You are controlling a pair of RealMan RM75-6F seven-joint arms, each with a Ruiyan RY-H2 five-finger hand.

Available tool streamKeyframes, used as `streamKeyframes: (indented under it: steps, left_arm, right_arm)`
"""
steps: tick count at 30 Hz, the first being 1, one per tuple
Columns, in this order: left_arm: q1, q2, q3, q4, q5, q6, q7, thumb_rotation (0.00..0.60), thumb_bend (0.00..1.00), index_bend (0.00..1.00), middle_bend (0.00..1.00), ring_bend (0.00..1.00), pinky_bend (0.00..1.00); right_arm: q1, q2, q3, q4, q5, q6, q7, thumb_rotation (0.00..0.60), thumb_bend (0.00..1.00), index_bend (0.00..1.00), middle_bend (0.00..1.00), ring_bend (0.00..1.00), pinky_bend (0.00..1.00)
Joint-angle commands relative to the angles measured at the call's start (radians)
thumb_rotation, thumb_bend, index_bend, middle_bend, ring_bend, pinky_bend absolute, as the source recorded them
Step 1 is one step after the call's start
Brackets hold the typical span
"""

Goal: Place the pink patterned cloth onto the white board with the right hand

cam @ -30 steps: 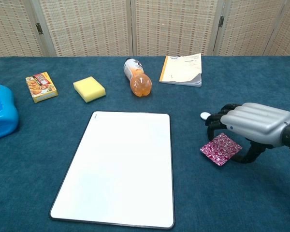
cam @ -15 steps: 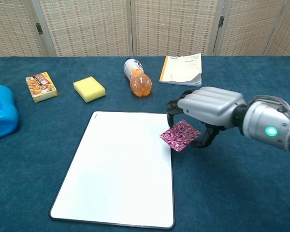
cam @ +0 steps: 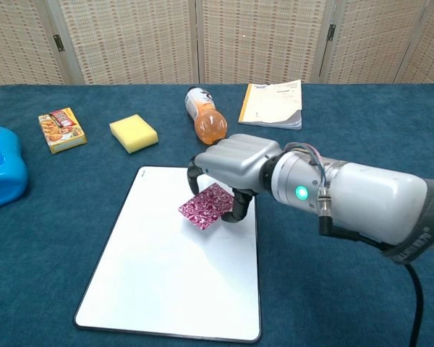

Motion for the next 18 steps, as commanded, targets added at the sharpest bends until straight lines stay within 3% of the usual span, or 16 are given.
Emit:
streamKeyframes:
  steps: [1,3,11,18]
  left_arm:
    - [0.0,0.0,0.0,0.002,-0.001,-0.001,-0.001,0.6,0.26,0.21,0.1,0.1,0.0]
    - [-0.001,-0.001,0.0,0.002,-0.001,-0.003,0.0,0.6,0.26,0.21,0.1,0.1,0.0]
    - [-0.01,-0.004,-0.002,-0.009,0.013,-0.006,0.012,0.6,0.26,0.21,0.1,0.1,0.0]
    - [-0.018,-0.01,0.0,-0.018,0.02,-0.015,0.024,0.6,0.26,0.21,0.1,0.1,0.0]
  right_arm:
    - [0.005,0.005,-0.008,-0.005,0.001,0.011,0.007,0.6,0.33,0.14,0.18,0.15,0.08]
    - [0.001,0.017,-0.014,-0.013,-0.004,0.023,0.018,0.6,0.33,0.1,0.18,0.15,0.08]
    - [-0.041,0.118,-0.024,-0.055,-0.01,0.095,0.081,0.6,0.33,0.1,0.18,0.15,0.08]
    - [-0.101,0.237,-0.053,-0.067,0.016,0.134,0.129,0.6,0.33,0.24,0.18,0.15,0.08]
